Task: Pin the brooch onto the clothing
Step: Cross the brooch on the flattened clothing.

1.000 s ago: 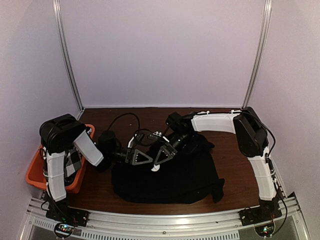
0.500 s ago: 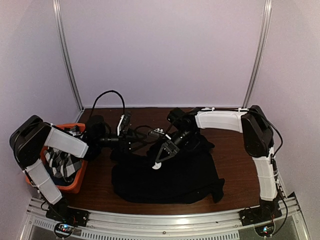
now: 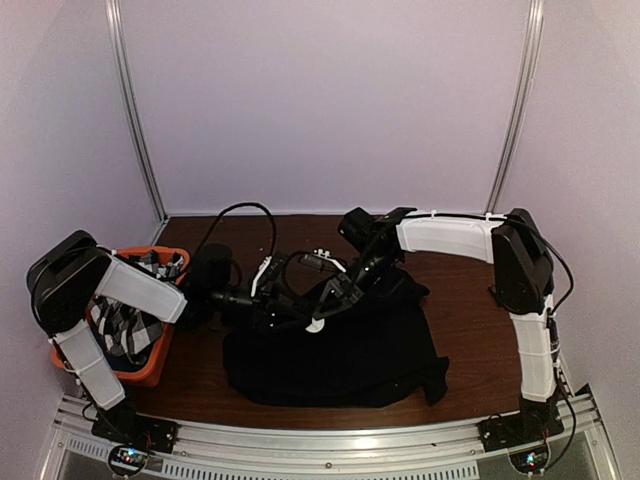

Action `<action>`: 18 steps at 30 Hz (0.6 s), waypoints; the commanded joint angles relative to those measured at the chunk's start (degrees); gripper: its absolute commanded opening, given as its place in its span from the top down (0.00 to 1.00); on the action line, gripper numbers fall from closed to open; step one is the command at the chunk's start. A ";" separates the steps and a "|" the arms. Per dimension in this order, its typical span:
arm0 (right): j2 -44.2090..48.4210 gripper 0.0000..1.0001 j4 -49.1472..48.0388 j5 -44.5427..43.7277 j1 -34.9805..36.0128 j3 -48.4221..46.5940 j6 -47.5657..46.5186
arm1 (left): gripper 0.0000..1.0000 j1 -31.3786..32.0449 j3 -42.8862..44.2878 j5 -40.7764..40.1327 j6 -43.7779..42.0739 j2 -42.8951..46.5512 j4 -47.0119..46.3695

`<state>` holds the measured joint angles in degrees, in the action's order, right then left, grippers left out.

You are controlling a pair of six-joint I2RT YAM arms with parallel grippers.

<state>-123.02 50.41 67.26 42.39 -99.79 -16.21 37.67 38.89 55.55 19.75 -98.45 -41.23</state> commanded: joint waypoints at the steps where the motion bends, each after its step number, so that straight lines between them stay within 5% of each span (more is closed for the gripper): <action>1: 2.62 1.00 0.75 2.93 -0.24 -0.30 -1.84 | 0.33 -0.11 0.39 2.15 -0.18 -1.63 -1.97; 3: 2.77 1.00 1.20 4.04 -0.47 -0.34 -2.71 | 0.33 -0.25 -0.32 2.67 1.56 -2.10 -4.56; 10: 2.79 1.00 1.27 5.48 -1.45 0.03 -3.28 | 0.32 -2.85 -5.40 6.93 23.17 -9.82 -39.68; 18: 3.70 1.00 -1.82 4.24 -1.45 1.78 -0.37 | 0.35 -2.78 -4.58 7.90 24.54 -12.41 -41.42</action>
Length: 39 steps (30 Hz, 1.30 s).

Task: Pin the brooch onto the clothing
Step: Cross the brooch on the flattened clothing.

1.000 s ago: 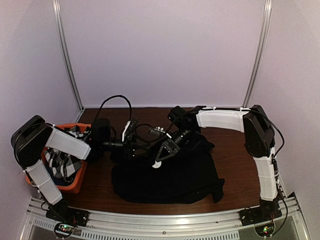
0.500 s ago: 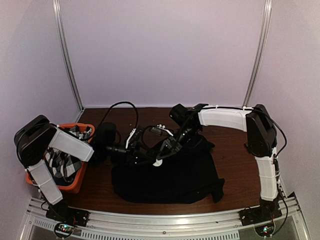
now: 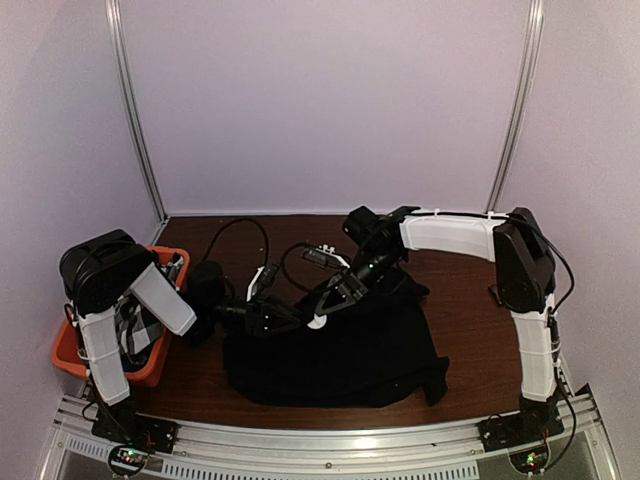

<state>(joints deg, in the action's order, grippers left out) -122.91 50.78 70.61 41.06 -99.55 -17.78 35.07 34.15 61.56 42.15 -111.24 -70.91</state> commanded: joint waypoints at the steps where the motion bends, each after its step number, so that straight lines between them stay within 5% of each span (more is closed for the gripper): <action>1: 3.65 1.00 -2.53 0.70 -0.10 1.69 1.44 | 0.35 -0.18 0.31 1.86 2.12 0.33 -11.57; 15: 2.48 1.00 -2.74 -0.60 0.40 1.55 2.06 | 0.46 2.72 5.26 1.58 -4.28 0.87 1.30; 34: 2.48 1.00 -3.21 -3.15 0.46 1.59 2.69 | 0.99 3.50 7.11 1.63 -3.93 -0.17 2.18; 39: 5.27 0.81 -8.19 -7.79 0.50 4.07 6.53 | 1.00 3.51 7.12 0.60 -0.88 0.10 -0.77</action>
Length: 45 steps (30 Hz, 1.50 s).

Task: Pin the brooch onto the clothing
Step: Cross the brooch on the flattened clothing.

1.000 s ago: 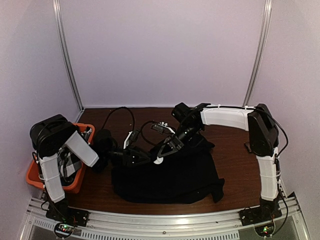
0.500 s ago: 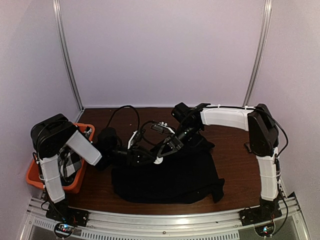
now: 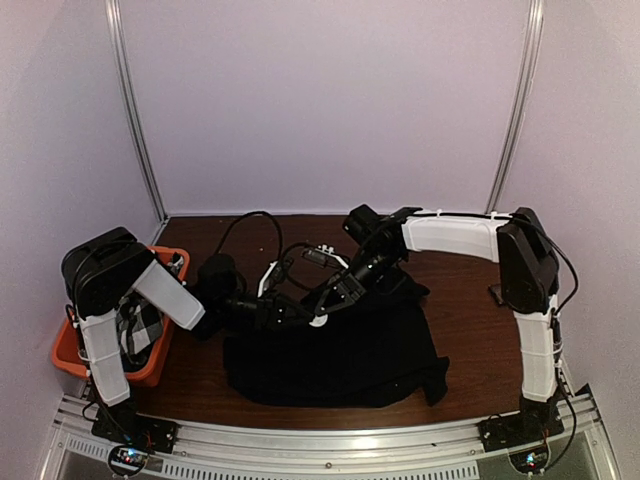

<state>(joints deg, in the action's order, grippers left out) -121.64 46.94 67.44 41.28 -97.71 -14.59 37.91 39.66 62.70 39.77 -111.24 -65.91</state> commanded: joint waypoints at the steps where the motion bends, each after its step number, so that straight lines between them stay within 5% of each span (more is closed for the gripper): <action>1: 4.74 0.78 -4.96 -5.40 0.17 2.68 3.60 | 1.00 0.67 1.63 -1.05 2.04 0.26 -6.30; 3: 7.03 0.68 -8.31 -6.94 0.07 4.81 5.32 | 1.00 0.67 1.08 -2.45 3.89 0.50 -8.80; 11: 20.88 0.63 -38.81 -11.30 -1.76 23.06 22.76 | 1.00 0.67 -0.17 -5.14 10.91 2.15 -17.55; 19: 28.80 0.63 -69.51 -24.29 -2.53 39.61 40.80 | 1.00 0.72 -1.23 -13.70 5.04 10.19 -3.76; 25: 29.94 0.65 -90.51 -25.10 -2.53 49.18 52.18 | 1.00 1.40 -0.16 -16.60 0.65 15.30 6.05; 29: 31.46 0.65 -96.07 -25.88 -1.93 51.74 54.47 | 1.00 2.33 0.42 -19.05 -2.50 17.38 12.14; 45: 29.30 0.67 -92.69 -28.24 1.78 52.78 50.93 | 1.00 2.61 -0.46 -18.95 0.18 16.53 8.16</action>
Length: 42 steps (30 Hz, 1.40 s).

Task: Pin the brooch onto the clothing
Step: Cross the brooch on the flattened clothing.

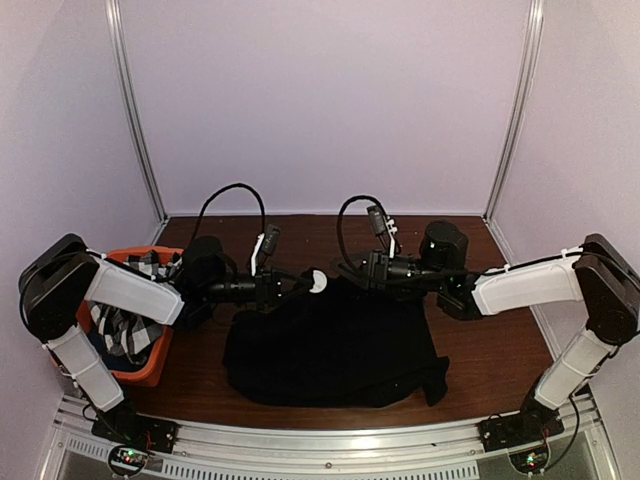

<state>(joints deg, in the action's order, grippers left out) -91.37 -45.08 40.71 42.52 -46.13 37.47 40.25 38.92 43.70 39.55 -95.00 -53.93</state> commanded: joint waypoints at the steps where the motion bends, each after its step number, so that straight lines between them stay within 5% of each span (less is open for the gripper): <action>1: -1.26 0.67 -0.52 -1.51 0.66 1.21 -1.23 | 1.00 0.27 0.22 0.14 0.50 0.34 -4.03; 42: -7.06 0.82 -3.26 2.31 2.41 -2.66 0.80 | 1.00 1.32 -1.29 1.06 1.49 -0.98 -7.24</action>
<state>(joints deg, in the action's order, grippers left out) -97.51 -46.50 42.24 45.01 -47.75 37.80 41.10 38.15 43.92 40.66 -95.29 -56.95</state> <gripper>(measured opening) 0.188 0.062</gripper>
